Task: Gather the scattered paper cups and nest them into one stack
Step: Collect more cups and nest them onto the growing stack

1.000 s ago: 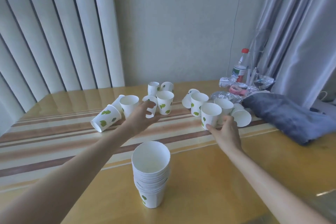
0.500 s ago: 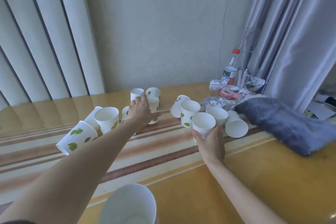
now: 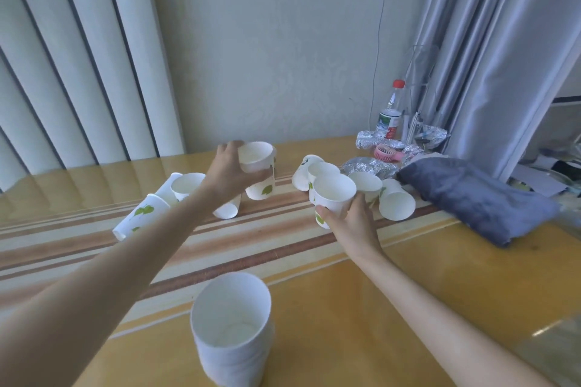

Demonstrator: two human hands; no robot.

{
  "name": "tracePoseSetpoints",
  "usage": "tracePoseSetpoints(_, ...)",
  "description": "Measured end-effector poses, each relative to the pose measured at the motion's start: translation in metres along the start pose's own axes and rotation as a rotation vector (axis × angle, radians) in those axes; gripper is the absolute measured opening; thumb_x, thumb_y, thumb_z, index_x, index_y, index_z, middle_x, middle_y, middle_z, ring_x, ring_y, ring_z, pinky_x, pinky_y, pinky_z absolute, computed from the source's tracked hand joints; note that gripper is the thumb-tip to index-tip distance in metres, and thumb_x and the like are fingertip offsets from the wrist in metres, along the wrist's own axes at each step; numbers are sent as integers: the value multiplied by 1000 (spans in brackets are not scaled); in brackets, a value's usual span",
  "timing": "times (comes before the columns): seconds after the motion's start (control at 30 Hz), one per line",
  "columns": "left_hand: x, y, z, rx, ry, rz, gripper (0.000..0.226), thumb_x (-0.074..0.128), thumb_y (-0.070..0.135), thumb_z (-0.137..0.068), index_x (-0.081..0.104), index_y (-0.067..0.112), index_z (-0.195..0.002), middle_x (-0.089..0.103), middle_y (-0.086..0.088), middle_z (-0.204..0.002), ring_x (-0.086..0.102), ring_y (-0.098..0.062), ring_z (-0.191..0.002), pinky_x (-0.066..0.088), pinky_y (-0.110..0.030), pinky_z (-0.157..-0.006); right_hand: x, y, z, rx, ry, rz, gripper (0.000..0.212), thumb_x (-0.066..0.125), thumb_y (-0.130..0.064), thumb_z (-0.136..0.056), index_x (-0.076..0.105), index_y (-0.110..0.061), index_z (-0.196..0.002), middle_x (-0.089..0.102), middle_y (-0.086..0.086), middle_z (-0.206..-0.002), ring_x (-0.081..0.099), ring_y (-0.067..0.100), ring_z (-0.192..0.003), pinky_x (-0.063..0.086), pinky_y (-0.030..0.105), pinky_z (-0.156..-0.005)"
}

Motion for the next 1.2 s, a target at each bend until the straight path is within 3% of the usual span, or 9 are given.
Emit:
tracePoseSetpoints(0.13, -58, 36, 62, 114, -23, -24, 82, 67, 52, -72, 36, 15, -139, 43, -3, -130, 55, -24, -108, 47, -31, -87, -5, -30, 22, -62, -91, -95, 64, 71, -41, -75, 40, -10, -122, 56, 5, -123, 50, 25, -117, 43, 37, -87)
tracePoseSetpoints(0.27, -104, 74, 131, 260, -78, -34, 83, 59, 62, -69, 35, 23, -139, 43, 11, -123, 54, -11, -100, 42, -4, -79, -18, -65, 46, -162, -146, -171, 50, 71, -37, -78, 42, -19, -114, 56, 0, -118, 51, 17, -113, 36, 27, -80)
tracePoseSetpoints(0.33, -111, 81, 155, 288, -146, -43, 85, 61, 68, -67, 36, 28, -137, 45, 12, -120, 53, -6, -103, 38, 2, -80, -24, -78, 58, -197, -172, -208, 49, 72, -38, -77, 42, -21, -112, 57, -3, -114, 51, 16, -110, 38, 24, -76)
tracePoseSetpoints(0.53, -81, 54, 190, 230, -257, -130, 94, 55, 70, -57, 29, 35, -140, 41, 9, -133, 39, -8, -123, 35, -21, -97, -40, -108, 83, -267, -177, -299, 48, 70, -35, -80, 40, -26, -116, 57, -5, -115, 52, 12, -107, 40, 18, -76)
tracePoseSetpoints(0.73, -57, 34, 204, 179, -348, -104, 83, 67, 53, -74, 24, 34, -143, 28, 15, -143, 27, -5, -132, 28, -27, -107, -41, -128, 104, -304, -221, -367, 49, 70, -35, -80, 45, -24, -121, 57, -19, -107, 53, 3, -107, 41, 5, -76)
tracePoseSetpoints(0.87, -38, 22, 217, 154, -423, -87, 90, 65, 59, -73, 21, 32, -146, 21, 21, -144, 18, -1, -137, 22, -27, -113, -32, -139, 121, -307, -348, -523, 51, 70, -37, -77, 51, -26, -122, 65, -9, -113, 60, 4, -109, 47, 23, -90)
tracePoseSetpoints(0.93, -32, 13, 224, 115, -452, -15, 97, 65, 62, -69, 16, 32, -147, 19, 23, -144, 17, 3, -137, 20, -26, -114, -25, -142, 130, -306, -420, -557, 52, 69, -37, -76, 52, -26, -124, 66, -8, -115, 61, 3, -109, 50, 22, -87)
tracePoseSetpoints(1.07, -38, -7, 228, 33, -407, 169, 114, 74, 64, -56, 10, 39, -147, 21, 22, -149, 19, 5, -139, 25, -30, -114, -9, -140, 143, -296, -565, -520, 48, 70, -27, -81, 51, -26, -125, 64, -9, -118, 59, -7, -102, 48, 7, -71)
tracePoseSetpoints(1.2, -47, -27, 227, 4, -371, 181, 117, 75, 68, -51, 14, 37, -146, 25, 18, -150, 21, 5, -139, 26, -37, -116, 14, -127, 155, -272, -708, -384, 48, 72, -36, -78, 52, -40, -121, 58, -20, -126, 51, -4, -118, 44, 19, -93)
Point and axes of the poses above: each hand's wrist, its own z-axis away from the middle knuckle, its own x-axis out of the palm, y = z × x, the point moved 8 cm from there along -z, towards the middle knuckle
